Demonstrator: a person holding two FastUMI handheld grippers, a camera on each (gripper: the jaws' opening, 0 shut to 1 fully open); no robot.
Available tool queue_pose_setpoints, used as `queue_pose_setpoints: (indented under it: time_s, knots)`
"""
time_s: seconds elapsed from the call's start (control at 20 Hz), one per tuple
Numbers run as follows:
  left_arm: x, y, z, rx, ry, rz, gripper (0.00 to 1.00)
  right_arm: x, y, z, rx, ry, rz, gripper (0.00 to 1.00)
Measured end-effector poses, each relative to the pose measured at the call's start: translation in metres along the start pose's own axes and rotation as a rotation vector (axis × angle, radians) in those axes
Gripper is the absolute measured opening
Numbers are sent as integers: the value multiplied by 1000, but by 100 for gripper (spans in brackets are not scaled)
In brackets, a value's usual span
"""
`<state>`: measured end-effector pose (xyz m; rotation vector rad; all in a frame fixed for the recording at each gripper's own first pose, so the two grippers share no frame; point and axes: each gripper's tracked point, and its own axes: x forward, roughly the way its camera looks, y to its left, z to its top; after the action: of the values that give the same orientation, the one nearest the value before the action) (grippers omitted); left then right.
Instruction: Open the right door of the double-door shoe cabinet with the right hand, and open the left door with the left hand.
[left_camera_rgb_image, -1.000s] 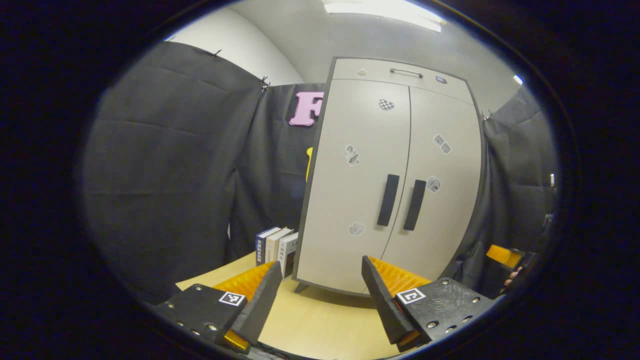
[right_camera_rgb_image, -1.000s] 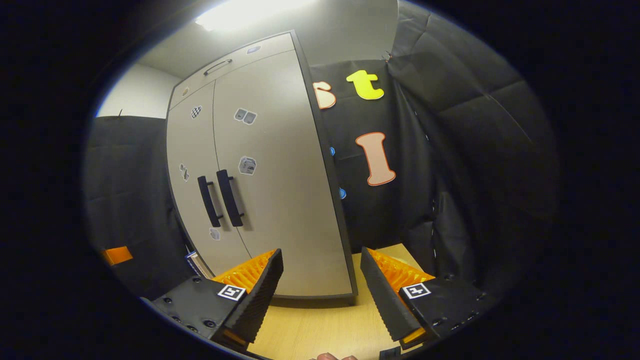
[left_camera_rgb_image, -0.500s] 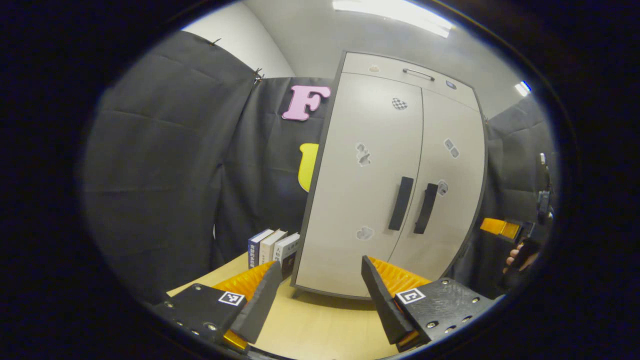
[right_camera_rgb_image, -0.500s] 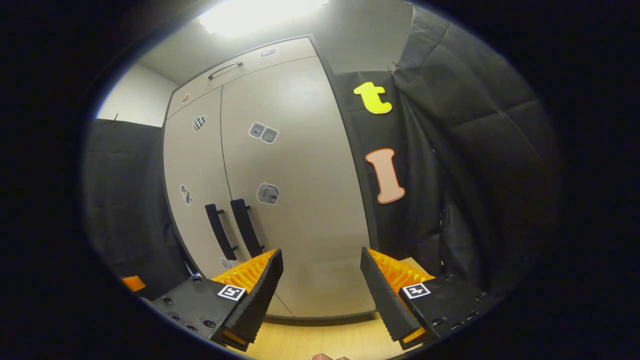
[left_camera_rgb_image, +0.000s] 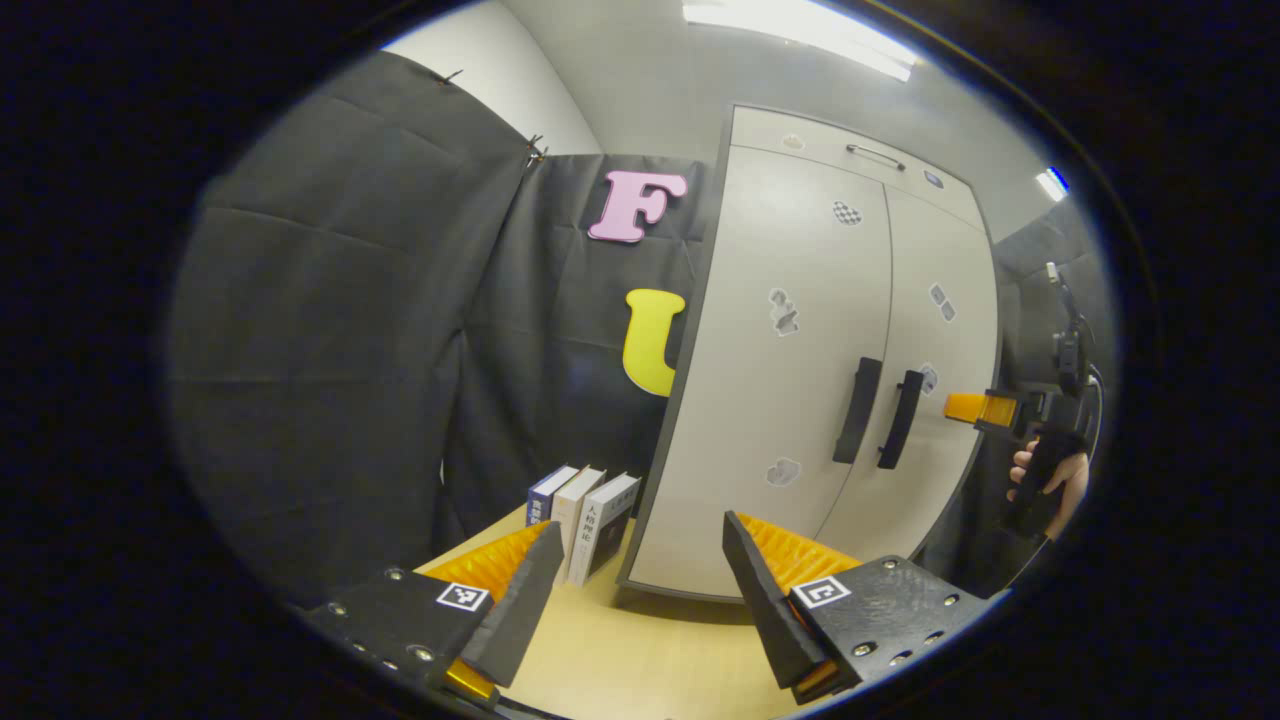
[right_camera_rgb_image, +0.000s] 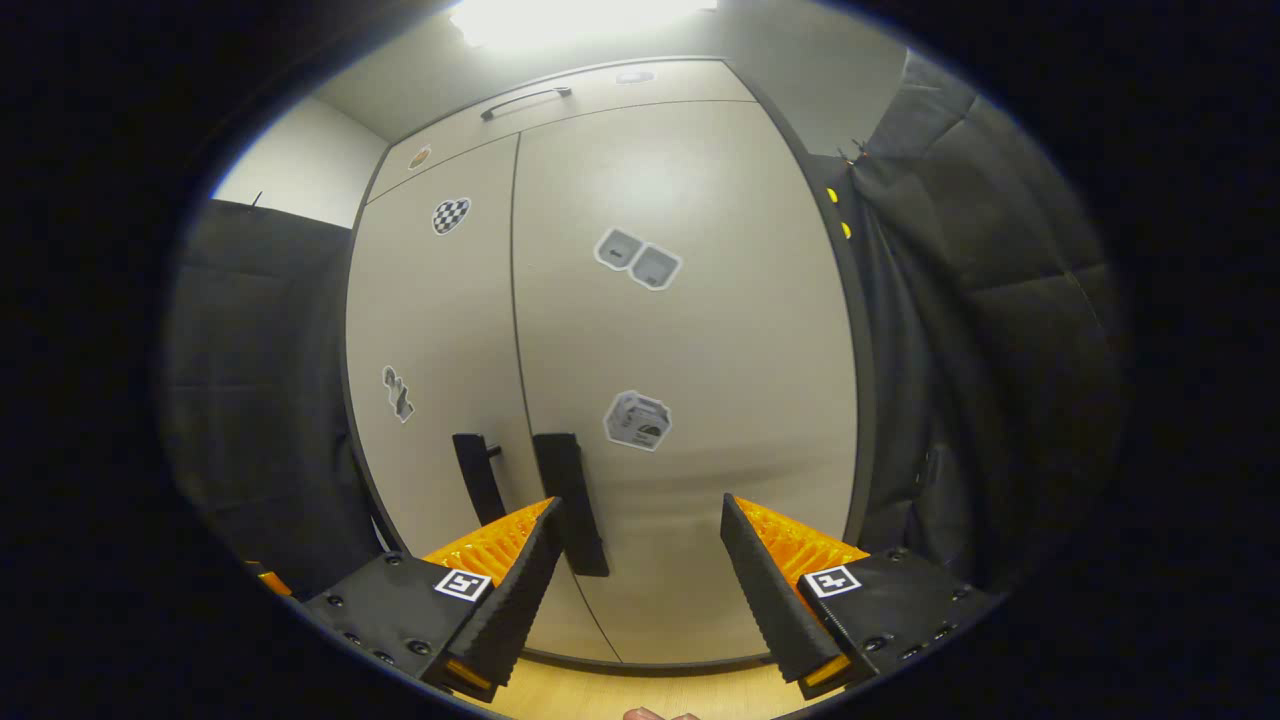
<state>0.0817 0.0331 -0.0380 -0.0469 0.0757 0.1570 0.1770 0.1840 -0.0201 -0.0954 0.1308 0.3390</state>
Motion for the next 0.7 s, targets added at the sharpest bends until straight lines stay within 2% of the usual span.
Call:
queue_pose_setpoints:
  time_s: [0.15, 0.45, 0.5, 0.55, 0.6, 0.65, 0.7]
  knots:
    - [1, 12, 5, -17, -23, 11, 94, 17, 11, 5, -62, -17, -7, 98]
    - [-1, 33, 0, -30, -19, 32, 94, 51, 20, 6, -93, 6, -31, 98]
    - [2, 38, -4, -38, -13, 36, 94, 54, 21, 6, -100, 12, -31, 93]
    - [3, 41, -6, -46, -7, 38, 94, 58, 22, 4, -112, 17, -33, 98]
    - [3, 46, -8, -53, -4, 42, 94, 61, 21, 2, -128, 20, -44, 98]
    - [1, 51, -9, -57, 0, 47, 94, 64, 20, -1, -142, 26, -59, 93]
    - [0, 56, -13, -61, 6, 53, 94, 67, 19, -5, -153, 41, -72, 94]
